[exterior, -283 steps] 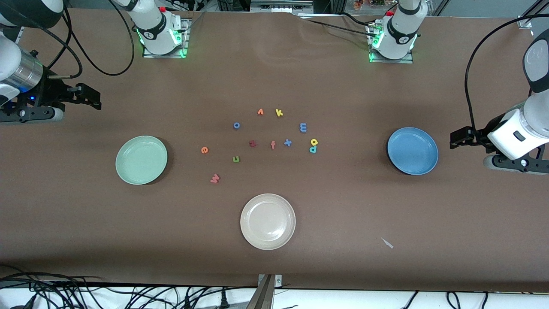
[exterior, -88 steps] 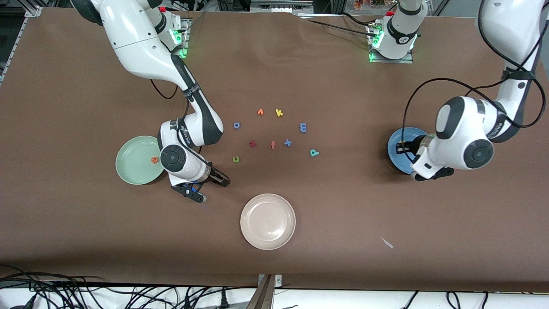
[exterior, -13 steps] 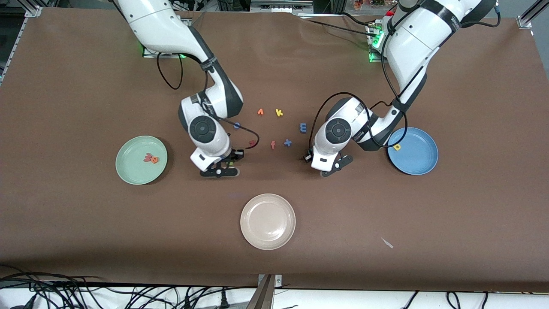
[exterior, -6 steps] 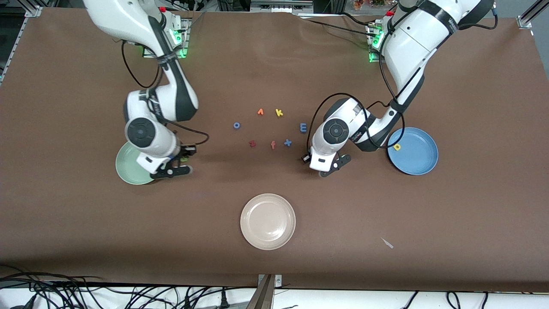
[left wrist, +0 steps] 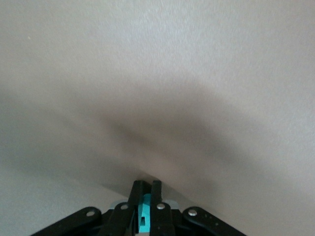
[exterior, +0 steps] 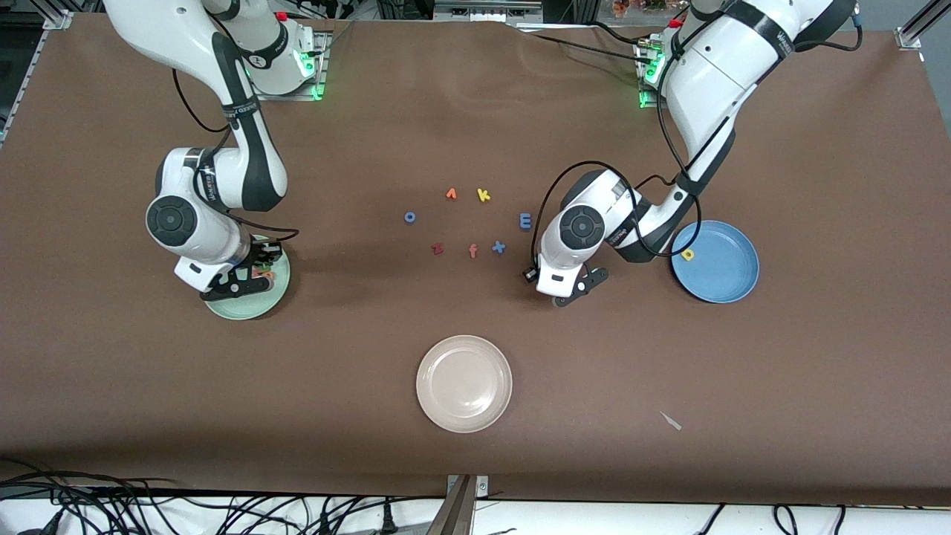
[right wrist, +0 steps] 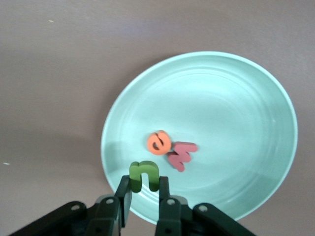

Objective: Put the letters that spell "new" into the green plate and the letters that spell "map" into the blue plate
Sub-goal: 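Place the green n on the green plate with the right gripper, then place the teal p on the blue plate with the left gripper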

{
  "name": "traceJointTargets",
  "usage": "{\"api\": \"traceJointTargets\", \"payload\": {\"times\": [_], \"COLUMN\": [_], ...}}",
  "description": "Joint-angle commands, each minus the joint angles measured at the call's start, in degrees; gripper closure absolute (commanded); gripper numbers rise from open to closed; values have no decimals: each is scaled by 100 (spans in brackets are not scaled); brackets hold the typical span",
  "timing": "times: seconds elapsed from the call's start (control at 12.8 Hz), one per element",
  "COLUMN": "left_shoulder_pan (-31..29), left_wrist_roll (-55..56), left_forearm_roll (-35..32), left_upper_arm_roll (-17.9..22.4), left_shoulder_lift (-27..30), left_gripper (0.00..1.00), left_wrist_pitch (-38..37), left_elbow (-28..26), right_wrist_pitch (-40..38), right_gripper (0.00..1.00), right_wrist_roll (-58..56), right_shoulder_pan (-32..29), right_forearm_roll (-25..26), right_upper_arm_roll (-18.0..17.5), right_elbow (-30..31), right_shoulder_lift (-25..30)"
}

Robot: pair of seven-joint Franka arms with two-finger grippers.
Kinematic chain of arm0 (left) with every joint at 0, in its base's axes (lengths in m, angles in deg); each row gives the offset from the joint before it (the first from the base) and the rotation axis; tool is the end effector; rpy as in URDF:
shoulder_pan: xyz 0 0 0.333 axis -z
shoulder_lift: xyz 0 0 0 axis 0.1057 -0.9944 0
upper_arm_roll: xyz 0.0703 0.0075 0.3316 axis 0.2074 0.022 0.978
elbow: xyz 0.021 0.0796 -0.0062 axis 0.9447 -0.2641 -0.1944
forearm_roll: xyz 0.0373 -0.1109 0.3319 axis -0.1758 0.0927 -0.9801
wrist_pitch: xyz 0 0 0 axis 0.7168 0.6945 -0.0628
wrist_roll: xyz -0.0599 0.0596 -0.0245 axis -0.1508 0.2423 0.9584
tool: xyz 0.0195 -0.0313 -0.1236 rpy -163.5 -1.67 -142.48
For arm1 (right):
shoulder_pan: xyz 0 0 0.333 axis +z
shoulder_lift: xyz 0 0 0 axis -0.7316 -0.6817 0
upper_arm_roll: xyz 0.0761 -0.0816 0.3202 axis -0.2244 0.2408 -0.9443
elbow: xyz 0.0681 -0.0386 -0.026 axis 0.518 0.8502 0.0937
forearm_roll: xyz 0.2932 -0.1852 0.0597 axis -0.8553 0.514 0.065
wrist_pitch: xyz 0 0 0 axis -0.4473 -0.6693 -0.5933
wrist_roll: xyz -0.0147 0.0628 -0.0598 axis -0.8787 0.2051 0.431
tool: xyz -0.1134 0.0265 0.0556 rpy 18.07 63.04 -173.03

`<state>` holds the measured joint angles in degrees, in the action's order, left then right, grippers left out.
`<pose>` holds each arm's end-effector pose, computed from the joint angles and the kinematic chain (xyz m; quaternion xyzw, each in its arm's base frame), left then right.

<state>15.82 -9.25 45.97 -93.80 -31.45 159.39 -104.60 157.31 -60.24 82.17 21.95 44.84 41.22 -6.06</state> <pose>0.5535 -0.3357 0.2014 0.9513 0.2990 -0.0747 0.0085 0.5525 0.0831 0.2686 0.9906 0.1042 -0.0768 0.0438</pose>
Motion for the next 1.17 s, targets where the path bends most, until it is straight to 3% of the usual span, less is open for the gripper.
{"api": "traceJointTargets", "payload": {"times": [0.0,0.23,0.55,0.78,1.01,1.09], "left_shoulder_pan": [-358,-1130,-2361,-3241,-3550,-3602], "left_wrist_roll": [-164,-1618,-4343,-5901,-6071,-6063], "left_forearm_roll": [-87,272,256,-209,-439,-439], "left_upper_arm_roll": [-79,-176,-132,-123,-123,-123], "left_shoulder_lift": [426,1104,1431,1134,615,518], "left_gripper": [100,100,100,100,100,92], "left_wrist_pitch": [-711,-2108,-3631,-3633,-3265,-3194], "left_elbow": [171,277,259,92,57,48], "right_wrist_pitch": [-10,-1141,-1600,-2215,-2611,-2656], "right_gripper": [0,0,0,0,0,0], "right_wrist_roll": [-74,110,523,761,744,744], "right_shoulder_pan": [-8,-17,132,229,352,535], "right_forearm_roll": [-114,-150,-150,-150,-141,-124], "right_upper_arm_roll": [10,10,-60,-78,-35,-17], "right_elbow": [-99,-836,-1198,-1549,-1874,-1858], "right_shoulder_lift": [40,31,58,75,119,189]}}
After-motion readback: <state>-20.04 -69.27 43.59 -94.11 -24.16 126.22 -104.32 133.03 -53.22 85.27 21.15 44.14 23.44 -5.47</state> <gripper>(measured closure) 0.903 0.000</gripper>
